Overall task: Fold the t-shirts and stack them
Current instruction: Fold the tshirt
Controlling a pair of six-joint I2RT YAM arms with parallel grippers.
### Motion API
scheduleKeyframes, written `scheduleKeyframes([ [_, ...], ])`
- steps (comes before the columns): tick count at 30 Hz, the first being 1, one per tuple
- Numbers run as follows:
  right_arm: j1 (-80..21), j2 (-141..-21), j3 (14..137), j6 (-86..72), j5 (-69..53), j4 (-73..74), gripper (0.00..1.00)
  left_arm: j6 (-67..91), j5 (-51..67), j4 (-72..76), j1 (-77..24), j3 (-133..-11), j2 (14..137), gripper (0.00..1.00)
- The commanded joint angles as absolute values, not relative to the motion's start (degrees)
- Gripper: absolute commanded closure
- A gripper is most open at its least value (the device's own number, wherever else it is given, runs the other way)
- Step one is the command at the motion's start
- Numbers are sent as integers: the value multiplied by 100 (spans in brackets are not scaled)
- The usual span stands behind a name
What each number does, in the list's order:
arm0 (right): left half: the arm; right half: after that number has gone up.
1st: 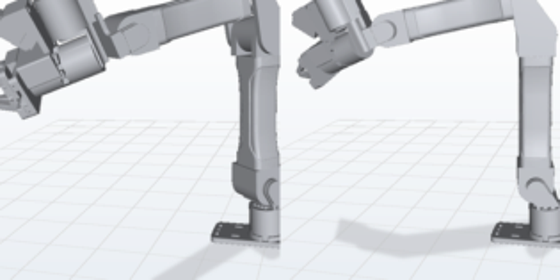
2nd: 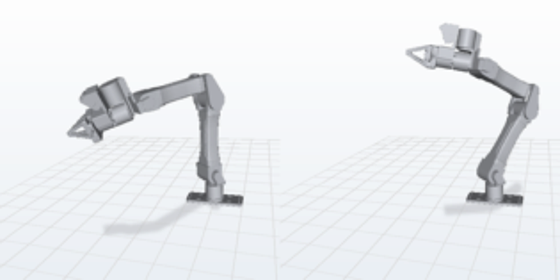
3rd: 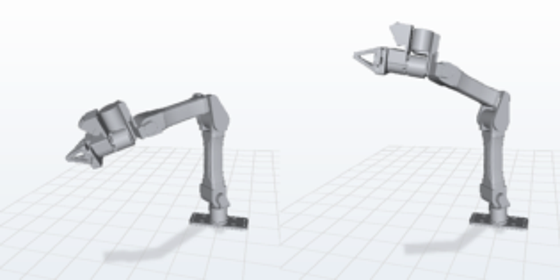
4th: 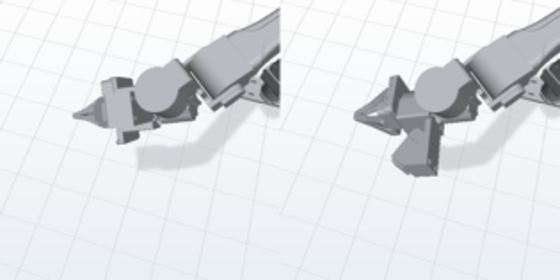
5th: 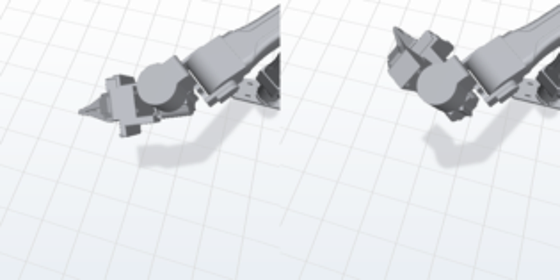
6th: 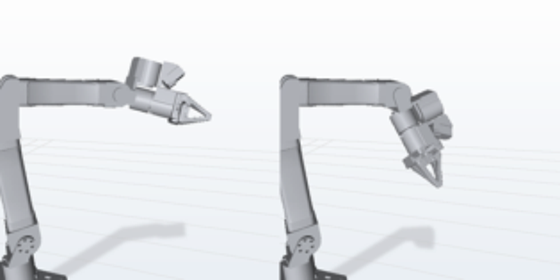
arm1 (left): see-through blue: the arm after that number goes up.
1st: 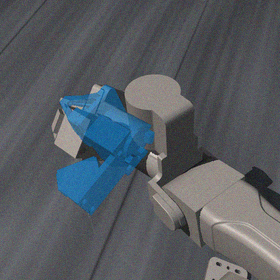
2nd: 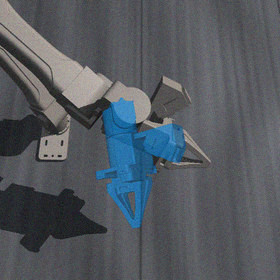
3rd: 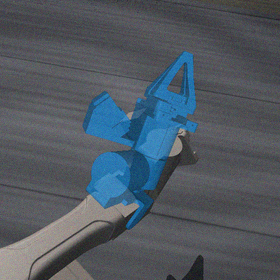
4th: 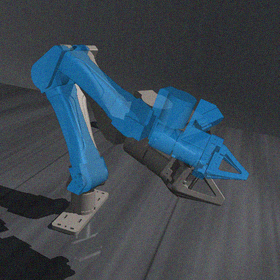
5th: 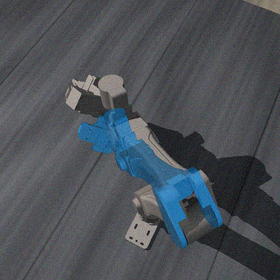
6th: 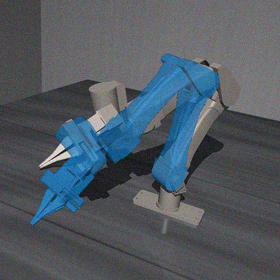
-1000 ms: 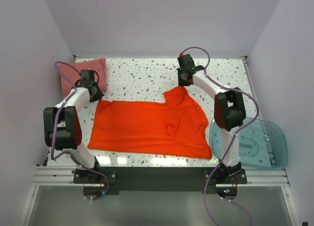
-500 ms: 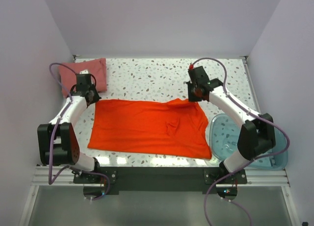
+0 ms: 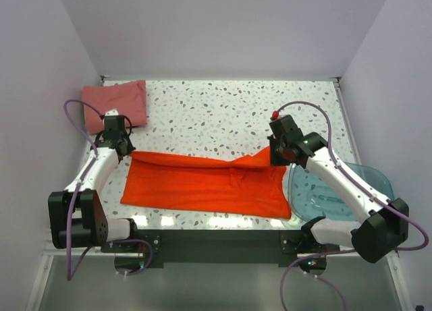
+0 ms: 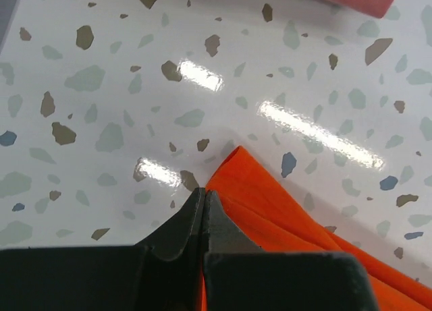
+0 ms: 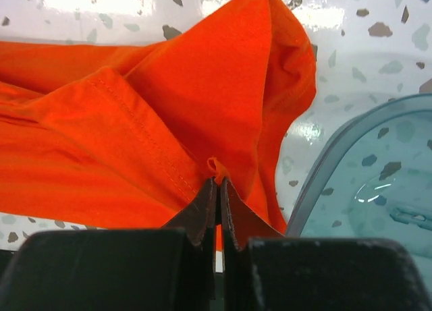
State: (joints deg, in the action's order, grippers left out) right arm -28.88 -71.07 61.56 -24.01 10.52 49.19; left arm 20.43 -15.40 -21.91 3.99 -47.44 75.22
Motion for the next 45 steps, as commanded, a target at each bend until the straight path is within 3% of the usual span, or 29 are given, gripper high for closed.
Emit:
scheduleKeyframes([
  [1, -2935, -6847, 5846, -2601, 1055, 5203, 100, 2162, -1968, -2224, 413, -4536, 7260, 100],
  [12, -2997, -6644, 5353, -2751, 958, 5343, 100, 2267, -2092, -2443, 413, -4271, 6996, 100],
  [14, -3015, -6662, 5309, -2786, 1019, 5431, 100, 2311, -2144, -2575, 413, -4280, 6970, 96],
  [17, -3067, -6653, 5274, -2891, 1116, 5686, 100, 2460, -2171, -2855, 413, -4289, 6847, 76],
  [18, -3093, -6636, 5247, -2918, 1142, 5800, 91, 2504, -2188, -2909, 413, -4272, 6664, 61],
  [19, -3111, -6584, 5230, -2961, 1151, 5853, 84, 2548, -2180, -2961, 413, -4254, 6558, 53],
  [20, -3120, -6566, 5212, -2988, 1169, 5897, 77, 2645, -2162, -2979, 413, -4237, 6452, 36],
  [21, -3138, -6531, 5212, -3006, 1178, 5958, 63, 2698, -2145, -3006, 413, -4236, 6347, 30],
  [22, -3146, -6504, 5221, -3041, 1169, 5968, 58, 2733, -2066, -2980, 413, -4245, 6189, 26],
  [24, -3164, -6460, 5282, -3041, 1169, 5924, 50, 2803, -1778, -2918, 413, -4280, 6117, 23],
  [27, -3173, -6574, 5440, -2953, 1073, 5662, 46, 2900, -1469, -2725, 343, -4394, 6336, 20],
  [36, -3173, -7461, 5388, -2970, 299, 3835, 50, 2567, -1072, -2233, 123, -4693, 7346, 14],
  [45, -3173, -8182, 5177, -3278, 9, 2848, 52, 2373, -791, -2101, 132, -4658, 7453, 12],
])
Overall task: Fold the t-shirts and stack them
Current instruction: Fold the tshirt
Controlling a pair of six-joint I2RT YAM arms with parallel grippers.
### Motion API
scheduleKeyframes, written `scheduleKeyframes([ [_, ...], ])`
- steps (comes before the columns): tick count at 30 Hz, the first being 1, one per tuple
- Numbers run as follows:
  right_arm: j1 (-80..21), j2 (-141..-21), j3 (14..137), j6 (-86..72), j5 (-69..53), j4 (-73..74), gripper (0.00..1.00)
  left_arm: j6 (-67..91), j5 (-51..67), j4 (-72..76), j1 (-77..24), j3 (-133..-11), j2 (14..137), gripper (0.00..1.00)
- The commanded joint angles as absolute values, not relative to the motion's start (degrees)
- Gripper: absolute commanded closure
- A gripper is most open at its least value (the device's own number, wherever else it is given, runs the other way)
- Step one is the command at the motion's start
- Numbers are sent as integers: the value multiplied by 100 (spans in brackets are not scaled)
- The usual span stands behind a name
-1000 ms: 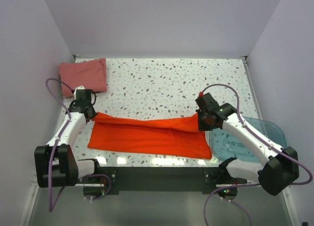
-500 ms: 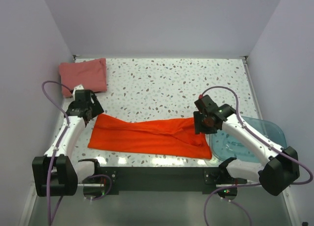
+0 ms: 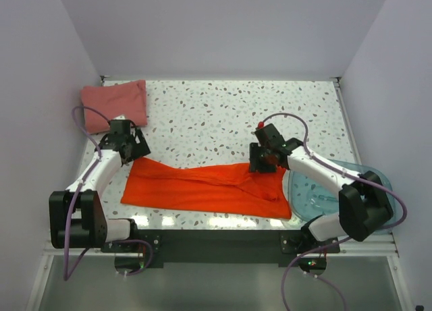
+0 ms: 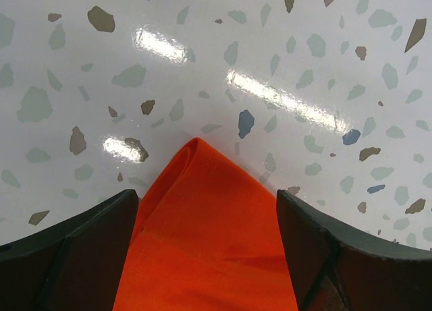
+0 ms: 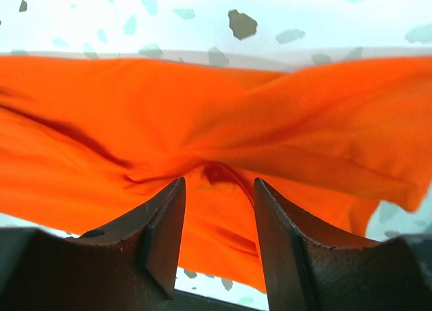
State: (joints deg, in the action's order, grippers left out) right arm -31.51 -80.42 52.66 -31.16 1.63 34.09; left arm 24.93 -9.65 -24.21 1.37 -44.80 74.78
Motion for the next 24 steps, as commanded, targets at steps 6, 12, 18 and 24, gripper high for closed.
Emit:
scheduleKeyframes([
  [6, -3182, -8551, 5133, -3313, 17, 2830, 54, 2338, -791, -2127, 132, -4614, 7471, 12],
  [12, -3260, -8561, 4984, -3419, -193, 2865, 59, 2259, -861, -2153, 132, -4579, 7418, 11],
  [18, -3348, -8490, 4887, -3577, -369, 2874, 64, 2250, -879, -2136, 132, -4562, 7418, 11],
  [24, -3419, -8455, 4729, -3621, -316, 2760, 69, 2224, -896, -2101, 132, -4518, 7435, 11],
])
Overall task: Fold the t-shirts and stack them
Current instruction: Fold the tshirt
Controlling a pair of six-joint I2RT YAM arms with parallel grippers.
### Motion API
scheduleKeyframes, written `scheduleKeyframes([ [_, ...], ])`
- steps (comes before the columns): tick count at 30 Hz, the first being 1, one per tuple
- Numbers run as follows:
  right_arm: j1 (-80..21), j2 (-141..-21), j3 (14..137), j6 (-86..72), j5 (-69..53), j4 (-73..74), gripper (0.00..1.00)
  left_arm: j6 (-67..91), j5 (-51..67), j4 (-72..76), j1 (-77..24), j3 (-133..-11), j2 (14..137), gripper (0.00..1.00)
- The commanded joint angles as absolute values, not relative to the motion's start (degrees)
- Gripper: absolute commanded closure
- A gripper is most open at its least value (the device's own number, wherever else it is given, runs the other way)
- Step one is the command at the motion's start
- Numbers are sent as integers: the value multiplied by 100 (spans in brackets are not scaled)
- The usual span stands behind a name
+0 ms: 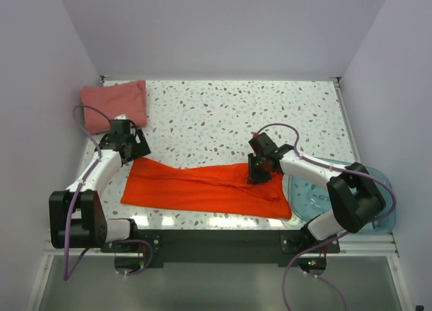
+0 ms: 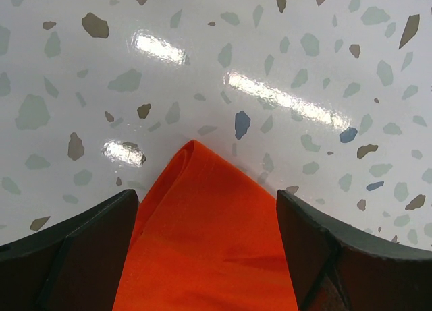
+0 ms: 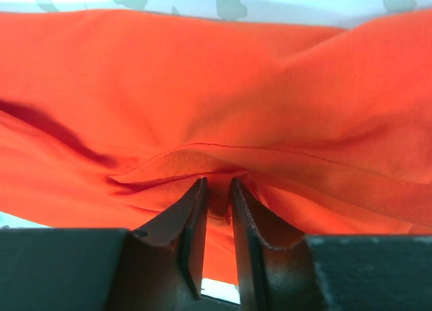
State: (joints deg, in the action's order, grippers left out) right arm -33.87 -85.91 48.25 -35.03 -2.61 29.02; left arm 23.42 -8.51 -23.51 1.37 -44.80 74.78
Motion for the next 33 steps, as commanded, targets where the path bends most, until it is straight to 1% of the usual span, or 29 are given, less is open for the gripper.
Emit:
scheduleKeyframes([
  [1, -3428, -8490, 4720, -3621, -334, 2751, 77, 2215, -905, -2092, 141, -4526, 7436, 11],
  [4, -3445, -8490, 4729, -3630, -439, 2777, 89, 2189, -914, -2118, 141, -4526, 7427, 11],
  [5, -3463, -8455, 4763, -3630, -439, 2803, 96, 2180, -923, -2109, 141, -4518, 7435, 11],
  [6, -3463, -8429, 4790, -3630, -466, 2943, 100, 2180, -966, -2109, 141, -4518, 7444, 11],
  [12, -3551, -8026, 4861, -3674, -755, 3550, 100, 2215, -1099, -2145, 158, -4518, 7637, 11],
  [18, -3735, -7673, 4562, -3911, -1142, 3665, 100, 2180, -1204, -2083, 167, -4544, 7919, 11],
  [27, -4218, -7752, 4254, -4122, -1362, 3445, 100, 2188, -1134, -1960, 185, -4702, 8261, 10],
  [33, -4535, -7814, 4359, -4052, -1354, 3700, 100, 2294, -1055, -1951, 193, -4764, 8429, 11],
])
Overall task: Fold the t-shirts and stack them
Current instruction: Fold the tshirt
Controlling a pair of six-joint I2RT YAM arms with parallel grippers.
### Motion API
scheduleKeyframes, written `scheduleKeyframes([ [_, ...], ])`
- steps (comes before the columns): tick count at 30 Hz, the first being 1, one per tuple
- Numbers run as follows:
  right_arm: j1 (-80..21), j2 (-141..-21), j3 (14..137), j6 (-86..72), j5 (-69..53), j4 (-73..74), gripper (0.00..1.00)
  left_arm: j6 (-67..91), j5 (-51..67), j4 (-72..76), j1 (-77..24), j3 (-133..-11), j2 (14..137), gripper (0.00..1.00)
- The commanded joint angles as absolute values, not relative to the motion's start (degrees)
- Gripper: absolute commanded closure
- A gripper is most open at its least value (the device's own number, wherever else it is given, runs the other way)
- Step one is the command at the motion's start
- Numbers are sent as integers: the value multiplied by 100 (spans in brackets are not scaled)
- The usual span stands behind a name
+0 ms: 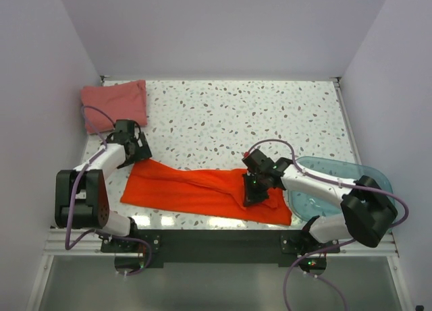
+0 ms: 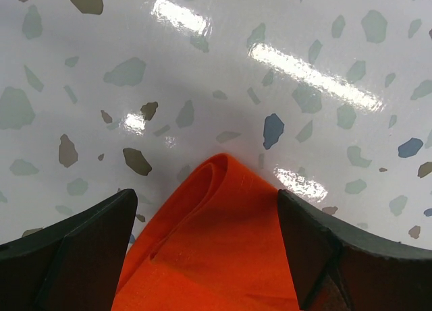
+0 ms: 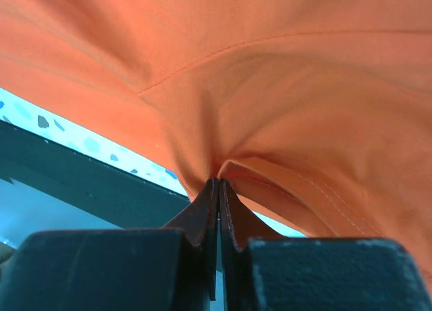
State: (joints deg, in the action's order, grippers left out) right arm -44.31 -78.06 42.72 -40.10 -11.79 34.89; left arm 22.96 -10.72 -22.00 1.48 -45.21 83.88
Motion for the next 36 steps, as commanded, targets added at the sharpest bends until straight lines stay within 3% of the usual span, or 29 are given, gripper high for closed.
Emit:
scheduleKeyframes([
  [1, -4544, -7796, 4403, -4034, -1345, 3744, 95, 2294, -1046, -1942, 193, -4755, 8420, 11],
  [3, -4544, -7682, 4482, -4025, -1127, 3972, 80, 2303, -1028, -1916, 185, -4720, 8429, 11],
  [4, -4553, -7621, 4613, -4025, -1029, 4060, 64, 2303, -1028, -1907, 193, -4711, 8437, 11],
  [9, -4483, -7321, 5307, -4034, -169, 4693, 39, 2285, -923, -1767, 185, -4650, 8516, 13],
  [14, -4026, -7506, 5713, -3920, 9, 4694, 36, 2189, -1028, -1661, 185, -4658, 8683, 19],
  [17, -3797, -7594, 5862, -3859, 9, 4641, 36, 2162, -1020, -1644, 193, -4676, 8771, 31],
  [22, -3446, -7585, 6029, -3753, 140, 4798, 35, 2171, -1028, -1617, 202, -4693, 8763, 62],
  [23, -3376, -7594, 6047, -3692, 245, 4825, 35, 2162, -1054, -1608, 193, -4702, 8763, 77],
  [26, -3130, -7786, 6117, -3534, 483, 4878, 35, 2162, -1107, -1617, 202, -4711, 8806, 100],
  [36, -2584, -9086, 6661, -3155, 598, 4597, 34, 2092, -1459, -1635, 808, -4720, 8702, 100],
])
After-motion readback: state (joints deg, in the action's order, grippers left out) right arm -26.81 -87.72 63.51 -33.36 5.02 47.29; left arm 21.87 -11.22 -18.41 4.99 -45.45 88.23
